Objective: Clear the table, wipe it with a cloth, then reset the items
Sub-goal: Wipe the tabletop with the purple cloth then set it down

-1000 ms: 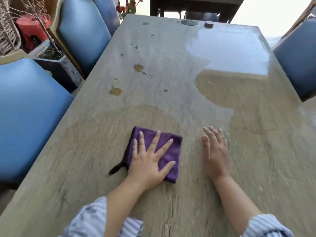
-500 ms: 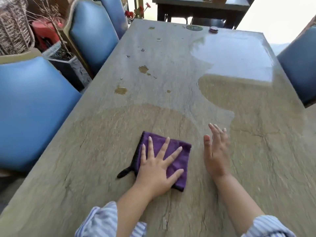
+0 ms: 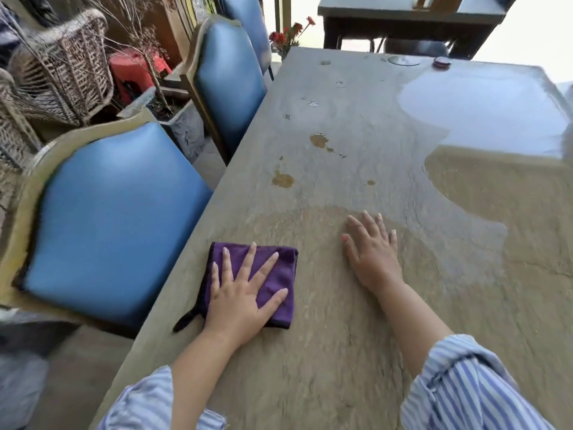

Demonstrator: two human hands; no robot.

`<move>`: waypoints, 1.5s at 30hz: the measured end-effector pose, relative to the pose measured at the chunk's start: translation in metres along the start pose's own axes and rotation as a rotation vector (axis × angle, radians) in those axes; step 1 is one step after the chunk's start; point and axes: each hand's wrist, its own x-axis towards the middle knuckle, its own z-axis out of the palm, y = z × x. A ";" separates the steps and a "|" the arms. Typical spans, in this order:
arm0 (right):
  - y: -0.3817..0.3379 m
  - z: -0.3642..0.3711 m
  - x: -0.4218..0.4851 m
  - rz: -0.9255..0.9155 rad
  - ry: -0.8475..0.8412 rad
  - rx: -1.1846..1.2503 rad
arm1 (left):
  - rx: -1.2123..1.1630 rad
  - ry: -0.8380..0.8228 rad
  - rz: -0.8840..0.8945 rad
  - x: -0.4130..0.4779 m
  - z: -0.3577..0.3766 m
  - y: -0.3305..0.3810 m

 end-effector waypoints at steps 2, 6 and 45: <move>0.001 0.003 0.003 0.022 -0.004 -0.053 | -0.002 0.008 -0.019 0.023 -0.002 -0.003; -0.002 0.003 0.001 0.030 0.025 -0.054 | 0.022 0.020 -0.039 0.084 -0.012 -0.010; 0.044 -0.031 -0.009 0.097 0.342 0.504 | 0.078 -0.060 0.371 0.113 0.011 0.116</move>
